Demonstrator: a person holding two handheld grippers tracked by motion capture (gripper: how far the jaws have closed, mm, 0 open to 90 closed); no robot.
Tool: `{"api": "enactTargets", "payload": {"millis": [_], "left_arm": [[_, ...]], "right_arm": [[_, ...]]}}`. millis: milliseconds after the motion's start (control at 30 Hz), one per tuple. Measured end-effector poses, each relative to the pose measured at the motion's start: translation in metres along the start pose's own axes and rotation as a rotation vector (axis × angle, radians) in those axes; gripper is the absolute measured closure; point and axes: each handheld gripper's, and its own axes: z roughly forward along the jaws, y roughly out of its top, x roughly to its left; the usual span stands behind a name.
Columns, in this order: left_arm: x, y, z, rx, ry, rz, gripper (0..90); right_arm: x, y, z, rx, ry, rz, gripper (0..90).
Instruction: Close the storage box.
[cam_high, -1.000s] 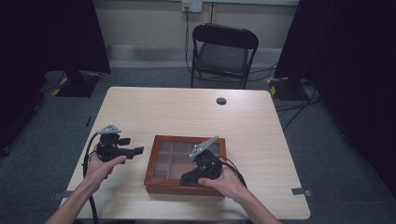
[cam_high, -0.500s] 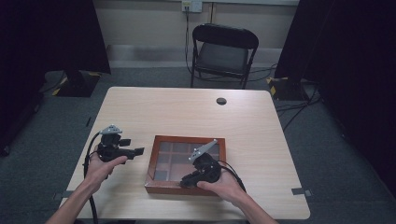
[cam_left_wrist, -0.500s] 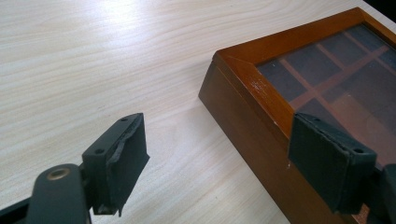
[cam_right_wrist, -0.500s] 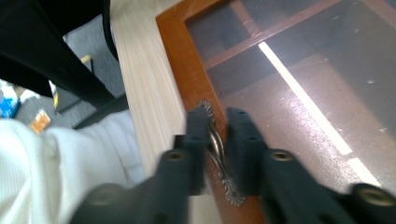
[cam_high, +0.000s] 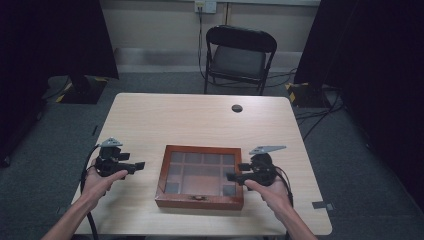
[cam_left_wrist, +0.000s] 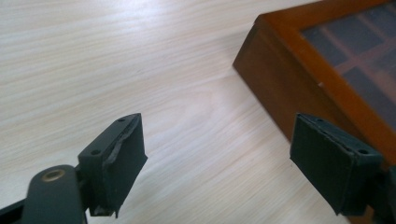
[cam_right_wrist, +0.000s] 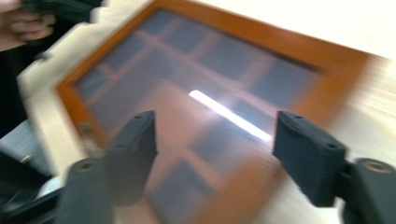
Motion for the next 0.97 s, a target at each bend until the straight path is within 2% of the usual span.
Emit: {"api": "enactTargets", "payload": {"millis": [67,100,133,233,267,333,367,433,467,500,567,600,667,733,767,800,833,900,967], "left_arm": [[0.006,-0.003,0.005,0.025,-0.004,-0.024,17.0],[0.009,-0.004,0.008,0.04,0.012,-0.036,17.4],[0.01,-0.005,0.01,0.053,0.033,-0.034,17.5],[0.014,-0.007,0.015,0.086,0.038,-0.025,18.4],[0.014,-0.008,0.016,0.104,0.042,-0.019,18.4],[0.014,-0.01,0.019,0.122,0.059,-0.019,17.7],[0.015,-0.012,0.021,0.126,0.071,-0.003,17.6],[0.013,-0.016,0.026,0.119,0.121,0.017,17.4],[0.013,-0.017,0.028,0.105,0.142,0.025,17.3],[0.013,-0.018,0.029,0.11,0.155,0.016,16.9],[0.012,-0.02,0.032,0.083,0.198,0.009,15.4],[0.013,-0.021,0.033,0.077,0.211,0.018,15.3],[0.012,-0.023,0.034,0.061,0.237,0.035,14.5],[0.013,-0.027,0.037,0.025,0.243,0.042,10.0],[0.013,-0.027,0.037,0.025,0.243,0.042,7.7],[0.016,-0.029,0.038,0.013,0.24,0.046,5.2],[0.016,-0.032,0.04,-0.015,0.245,0.031,2.2],[0.017,-0.032,0.04,-0.012,0.248,0.028,0.0],[0.016,-0.032,0.04,-0.014,0.252,0.025,0.0]], "right_arm": [[-0.014,-0.007,-0.009,-0.026,-0.047,0.05,18.5],[-0.021,-0.01,-0.012,-0.038,-0.095,0.063,16.4],[-0.028,-0.013,-0.014,-0.046,-0.142,0.069,15.6],[-0.051,-0.022,-0.017,-0.036,-0.236,0.127,15.3],[-0.059,-0.024,-0.017,-0.026,-0.274,0.158,15.1],[-0.072,-0.03,-0.016,-0.001,-0.337,0.18,14.9],[-0.077,-0.033,-0.014,0.017,-0.37,0.194,14.9],[-0.082,-0.038,-0.01,0.059,-0.426,0.203,15.0],[-0.083,-0.039,-0.008,0.067,-0.452,0.191,15.0],[-0.083,-0.04,-0.006,0.073,-0.469,0.181,14.9],[-0.082,-0.043,-0.001,0.091,-0.494,0.173,14.9],[-0.083,-0.044,0.001,0.103,-0.492,0.173,14.9],[-0.084,-0.047,0.007,0.132,-0.522,0.176,14.3],[-0.085,-0.048,0.009,0.098,-0.559,0.174,14.2],[-0.086,-0.05,0.011,0.076,-0.581,0.153,13.5],[-0.086,-0.054,0.014,0.047,-0.595,0.12,9.0],[-0.086,-0.056,0.016,0.023,-0.592,0.113,5.3],[-0.086,-0.061,0.019,-0.02,-0.593,0.101,0.4],[-0.086,-0.062,0.02,-0.025,-0.59,0.097,0.2]]}}
